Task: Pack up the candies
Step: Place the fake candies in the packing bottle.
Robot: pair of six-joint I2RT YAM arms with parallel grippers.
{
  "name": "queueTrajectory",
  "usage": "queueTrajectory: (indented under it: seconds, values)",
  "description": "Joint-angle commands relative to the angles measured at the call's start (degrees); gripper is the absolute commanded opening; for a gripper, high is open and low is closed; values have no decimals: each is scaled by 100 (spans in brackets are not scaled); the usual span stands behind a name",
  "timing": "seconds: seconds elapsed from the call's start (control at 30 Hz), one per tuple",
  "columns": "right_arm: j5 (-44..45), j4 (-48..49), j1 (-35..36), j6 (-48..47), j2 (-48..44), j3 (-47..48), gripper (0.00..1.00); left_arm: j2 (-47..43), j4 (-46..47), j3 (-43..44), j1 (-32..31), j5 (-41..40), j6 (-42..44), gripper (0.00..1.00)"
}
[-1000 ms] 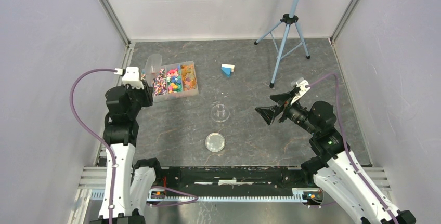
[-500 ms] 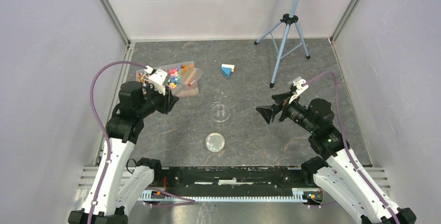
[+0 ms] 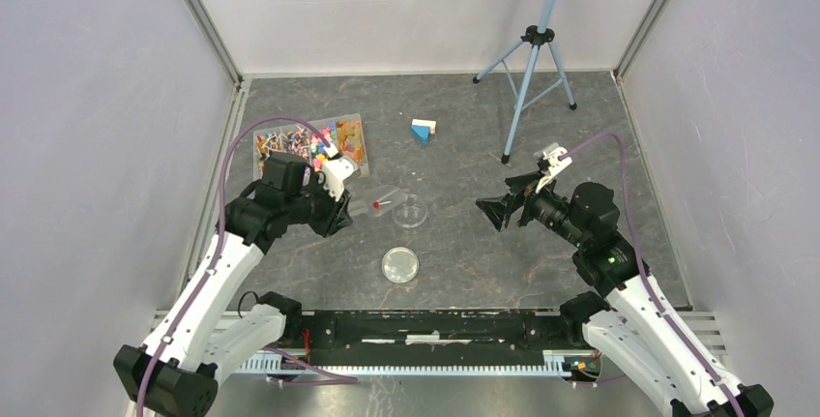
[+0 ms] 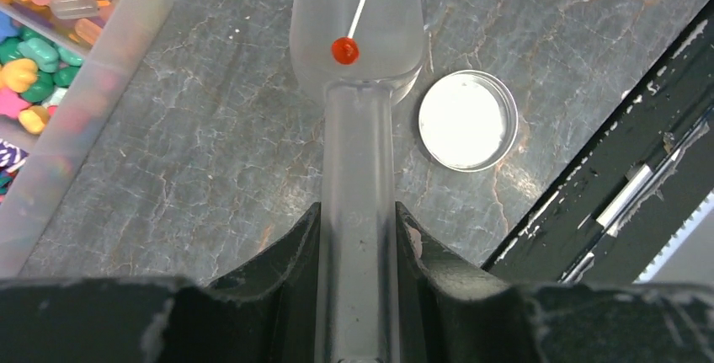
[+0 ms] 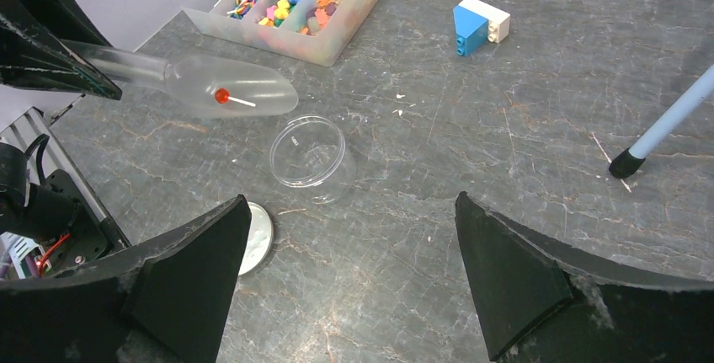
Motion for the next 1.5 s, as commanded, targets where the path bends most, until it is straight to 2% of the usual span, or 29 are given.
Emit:
queueTrajectory:
  seconds: [0.0, 0.23, 0.53, 0.87, 1.23, 1.37, 1.47]
  values:
    - [78, 148, -16, -88, -20, 159, 98, 40, -345, 374, -153, -31, 311, 2]
    - [67, 168, -8, -53, -28, 124, 98, 223, -678, 615, -381, -11, 209, 2]
    - [49, 188, -12, 9, -107, 35, 98, 1259, -1637, 1594, -698, -535, -245, 2]
    - [21, 241, -13, 57, -102, -16, 98, 1766, -1991, 1983, -1249, -911, -493, 2]
    - [6, 277, -12, 72, -99, -87, 98, 1489, -1741, 2713, -1250, -1354, -909, 2]
    - [-10, 292, -5, 88, -122, -114, 98, 1472, -1851, 3053, -1212, -2065, -1205, 2]
    - [-35, 317, -12, 116, -154, -164, 98, 1699, -2212, 3384, -829, -2419, -1509, 2]
